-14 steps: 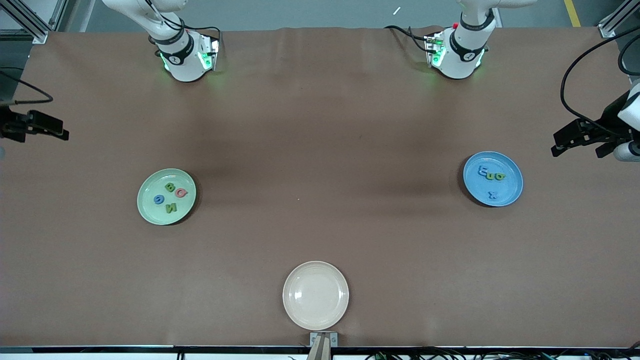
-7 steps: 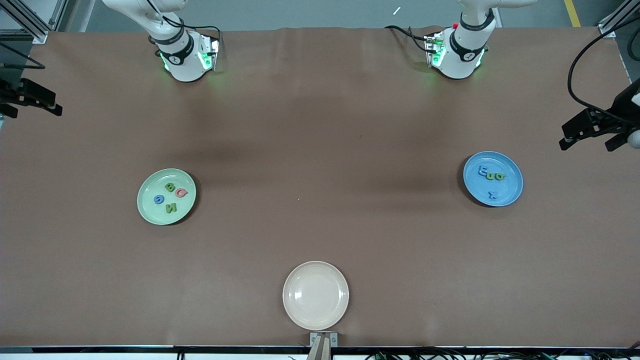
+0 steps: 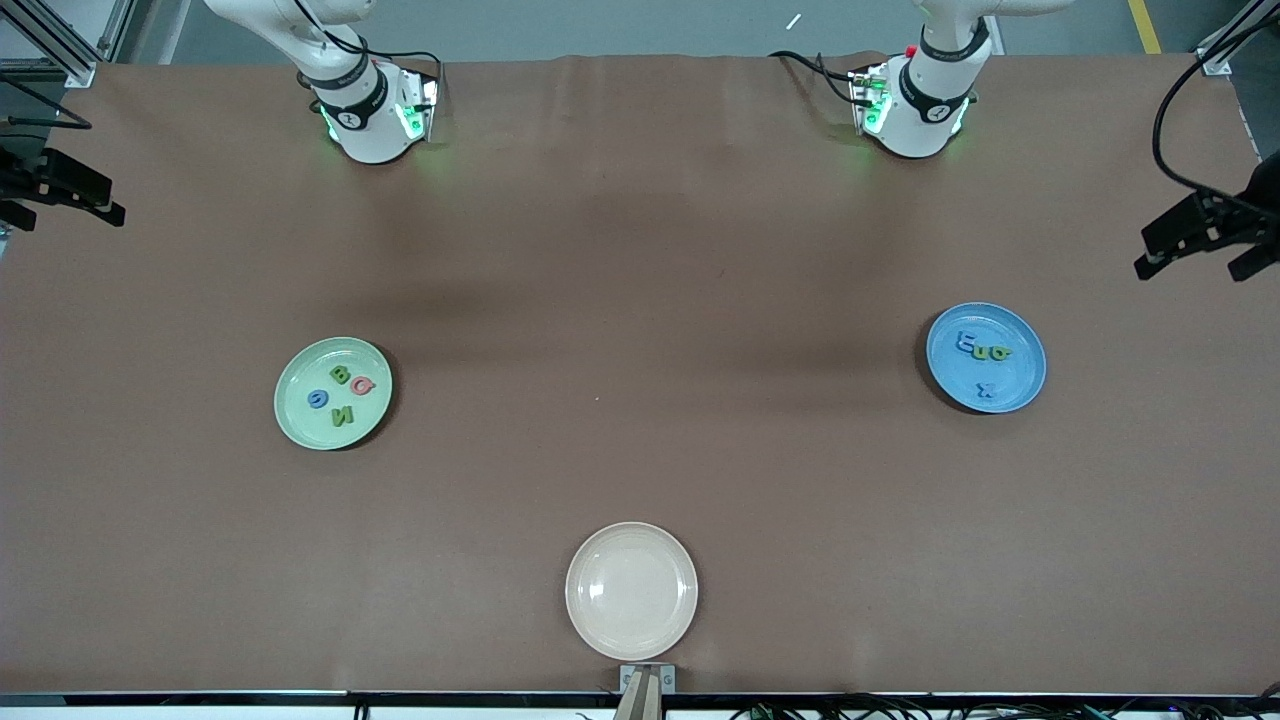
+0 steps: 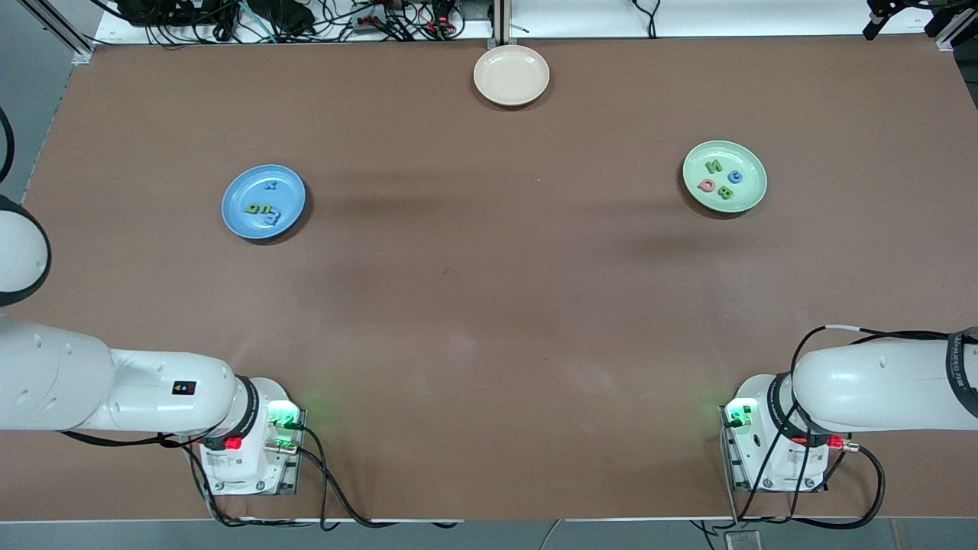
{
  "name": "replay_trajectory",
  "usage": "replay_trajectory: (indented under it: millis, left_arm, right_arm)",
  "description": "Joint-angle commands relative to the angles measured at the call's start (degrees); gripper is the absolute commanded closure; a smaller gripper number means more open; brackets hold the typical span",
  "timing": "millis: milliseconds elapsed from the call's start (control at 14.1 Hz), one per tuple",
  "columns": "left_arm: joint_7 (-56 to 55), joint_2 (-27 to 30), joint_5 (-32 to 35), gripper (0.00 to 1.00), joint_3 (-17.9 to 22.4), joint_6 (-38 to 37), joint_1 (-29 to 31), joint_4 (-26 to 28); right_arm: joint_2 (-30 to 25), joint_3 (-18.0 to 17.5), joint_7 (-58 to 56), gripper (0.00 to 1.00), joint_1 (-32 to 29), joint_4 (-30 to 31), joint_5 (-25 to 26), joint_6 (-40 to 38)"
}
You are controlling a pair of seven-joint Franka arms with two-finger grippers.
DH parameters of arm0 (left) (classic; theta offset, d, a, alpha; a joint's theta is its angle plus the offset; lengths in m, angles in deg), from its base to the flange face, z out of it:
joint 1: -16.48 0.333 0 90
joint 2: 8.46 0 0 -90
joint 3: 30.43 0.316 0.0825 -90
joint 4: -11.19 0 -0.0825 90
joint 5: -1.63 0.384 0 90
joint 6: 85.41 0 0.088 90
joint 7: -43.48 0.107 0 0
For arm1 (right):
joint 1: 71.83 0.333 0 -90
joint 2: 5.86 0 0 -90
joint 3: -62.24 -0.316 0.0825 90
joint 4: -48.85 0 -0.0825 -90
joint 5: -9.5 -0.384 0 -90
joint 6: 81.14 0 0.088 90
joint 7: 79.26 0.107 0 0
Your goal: Sort upper and lower case letters into plates
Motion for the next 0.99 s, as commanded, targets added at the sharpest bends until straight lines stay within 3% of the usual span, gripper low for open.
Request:
replay_trajectory:
  millis: [0,283,921]
  left_arm:
    - [-1.0,0.49,-1.11,0.0,0.01,-3.54,0.03,-2.23]
    - [-4.78,0.23,-0.67,0.0,-1.04,-3.54,-0.67,-2.06]
    - [-4.08,0.22,-0.32,0.0,-2.11,-3.54,-0.41,-2.23]
  right_arm:
    - [-0.96,-0.52,-0.02,0.0,-0.58,1.69,-0.95,2.26]
    - [-1.05,-0.69,-0.2,0.0,-0.4,2.57,-0.86,3.93]
    - [-1.66,-0.6,0.51,0.0,-0.58,2.57,-0.95,-0.54]
